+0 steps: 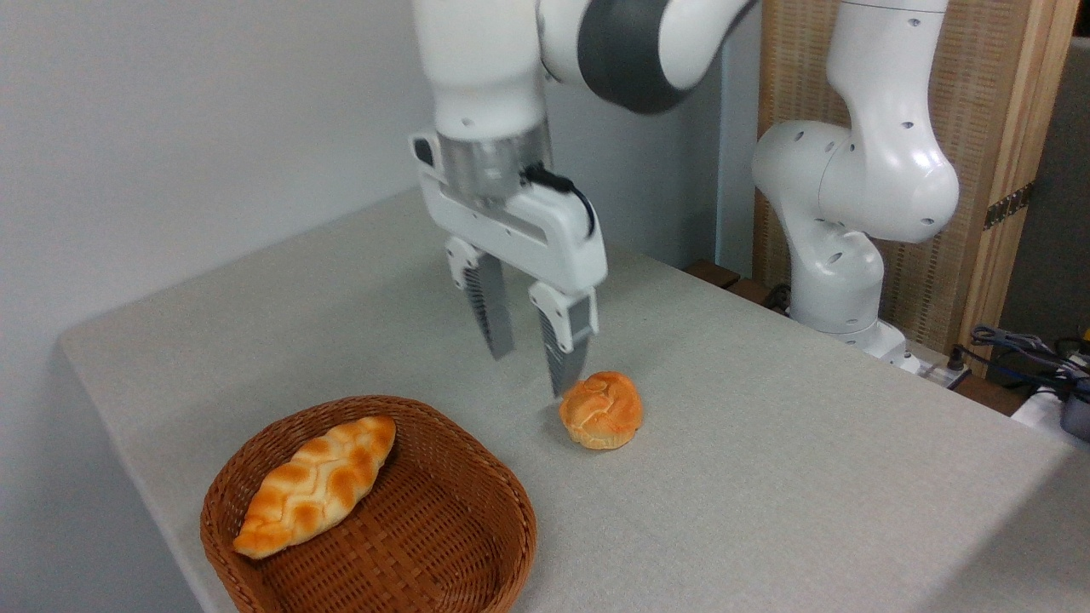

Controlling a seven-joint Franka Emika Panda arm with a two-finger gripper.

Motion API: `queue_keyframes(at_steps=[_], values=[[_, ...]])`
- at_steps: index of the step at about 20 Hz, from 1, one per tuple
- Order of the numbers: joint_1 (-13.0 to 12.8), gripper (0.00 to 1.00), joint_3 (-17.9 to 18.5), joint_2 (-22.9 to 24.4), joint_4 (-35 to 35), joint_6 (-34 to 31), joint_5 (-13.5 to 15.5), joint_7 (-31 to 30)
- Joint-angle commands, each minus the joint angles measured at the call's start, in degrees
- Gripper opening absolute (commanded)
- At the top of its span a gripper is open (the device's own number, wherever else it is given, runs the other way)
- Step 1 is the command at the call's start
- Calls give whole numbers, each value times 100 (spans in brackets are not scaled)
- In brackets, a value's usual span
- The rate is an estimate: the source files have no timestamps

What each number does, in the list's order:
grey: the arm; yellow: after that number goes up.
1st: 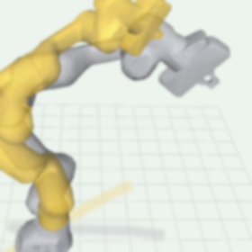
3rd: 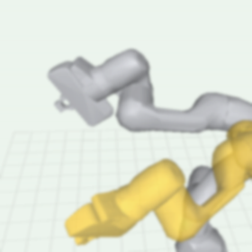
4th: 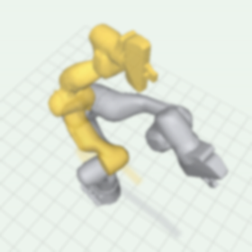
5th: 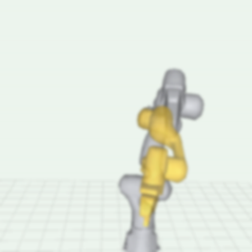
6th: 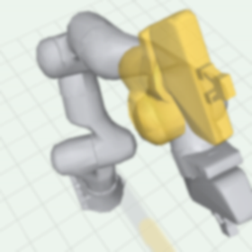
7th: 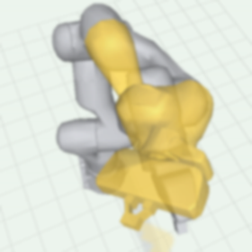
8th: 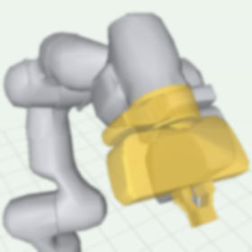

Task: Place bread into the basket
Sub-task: 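Move the open gripper down over the round golden bun, then close the gripper around the round bun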

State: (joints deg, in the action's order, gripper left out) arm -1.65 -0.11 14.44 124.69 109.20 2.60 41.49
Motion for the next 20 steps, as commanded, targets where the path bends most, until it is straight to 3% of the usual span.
queue_keyframes(at_steps=[1, 6, 10, 20], values=[[86, 100, -191, 428, 994, 251, 21, 87], [94, 100, -288, 375, 1075, 269, 4, 87], [94, 100, -410, 375, 1075, 260, -189, 87], [77, 100, -455, 384, 1075, 75, -190, 78]])
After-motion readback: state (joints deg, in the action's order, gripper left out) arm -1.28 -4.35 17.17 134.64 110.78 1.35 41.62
